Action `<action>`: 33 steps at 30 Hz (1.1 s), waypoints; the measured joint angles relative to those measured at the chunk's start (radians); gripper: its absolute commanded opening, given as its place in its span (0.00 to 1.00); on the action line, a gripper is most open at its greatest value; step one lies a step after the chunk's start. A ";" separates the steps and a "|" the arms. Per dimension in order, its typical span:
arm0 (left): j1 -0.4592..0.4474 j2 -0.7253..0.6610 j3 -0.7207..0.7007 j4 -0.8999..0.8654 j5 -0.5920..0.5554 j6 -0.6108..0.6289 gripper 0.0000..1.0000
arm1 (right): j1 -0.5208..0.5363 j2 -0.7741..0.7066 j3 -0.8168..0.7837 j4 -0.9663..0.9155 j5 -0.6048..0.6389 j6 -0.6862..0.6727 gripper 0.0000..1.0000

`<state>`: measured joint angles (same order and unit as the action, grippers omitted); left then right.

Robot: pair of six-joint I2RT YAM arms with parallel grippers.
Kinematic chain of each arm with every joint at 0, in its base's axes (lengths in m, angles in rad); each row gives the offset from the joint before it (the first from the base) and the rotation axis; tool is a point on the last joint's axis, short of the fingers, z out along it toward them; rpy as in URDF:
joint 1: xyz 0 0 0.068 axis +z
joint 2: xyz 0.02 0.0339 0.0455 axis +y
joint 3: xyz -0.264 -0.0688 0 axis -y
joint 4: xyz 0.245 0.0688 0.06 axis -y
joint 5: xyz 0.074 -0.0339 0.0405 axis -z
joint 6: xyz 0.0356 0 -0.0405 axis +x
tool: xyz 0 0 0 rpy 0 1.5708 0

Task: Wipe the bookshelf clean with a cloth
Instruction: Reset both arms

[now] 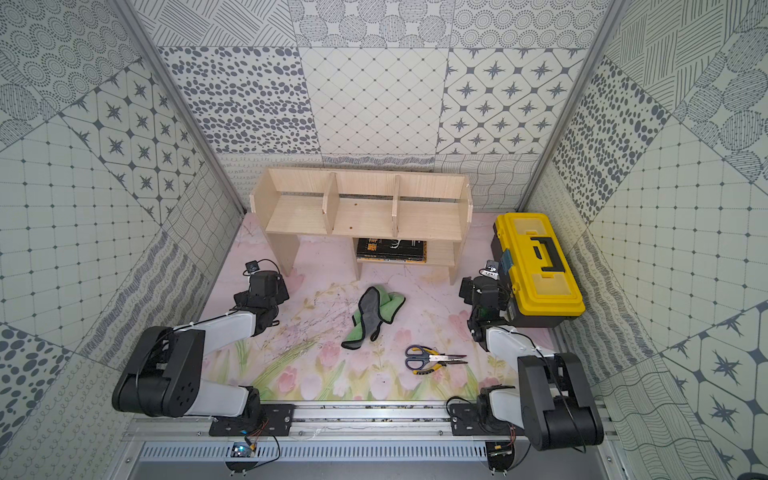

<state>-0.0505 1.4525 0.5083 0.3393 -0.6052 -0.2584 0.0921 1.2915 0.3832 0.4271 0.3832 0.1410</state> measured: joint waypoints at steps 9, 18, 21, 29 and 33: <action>-0.003 0.029 -0.052 0.180 0.095 0.014 1.00 | -0.055 0.272 -0.017 0.348 -0.203 -0.055 0.97; -0.005 0.107 -0.109 0.364 0.255 0.090 1.00 | -0.055 0.270 -0.005 0.380 -0.267 -0.078 0.97; -0.008 0.114 -0.114 0.401 0.283 0.107 1.00 | -0.054 0.270 -0.005 0.379 -0.270 -0.080 0.97; -0.024 0.122 -0.115 0.462 0.319 0.134 1.00 | -0.048 0.270 -0.004 0.379 -0.266 -0.090 0.97; -0.025 0.122 -0.115 0.465 0.327 0.141 1.00 | -0.048 0.270 -0.004 0.379 -0.266 -0.090 0.97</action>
<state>-0.0757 1.5745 0.3931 0.8047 -0.2787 -0.1177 0.0444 1.5616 0.3794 0.8059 0.1177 0.0505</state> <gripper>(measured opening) 0.995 0.969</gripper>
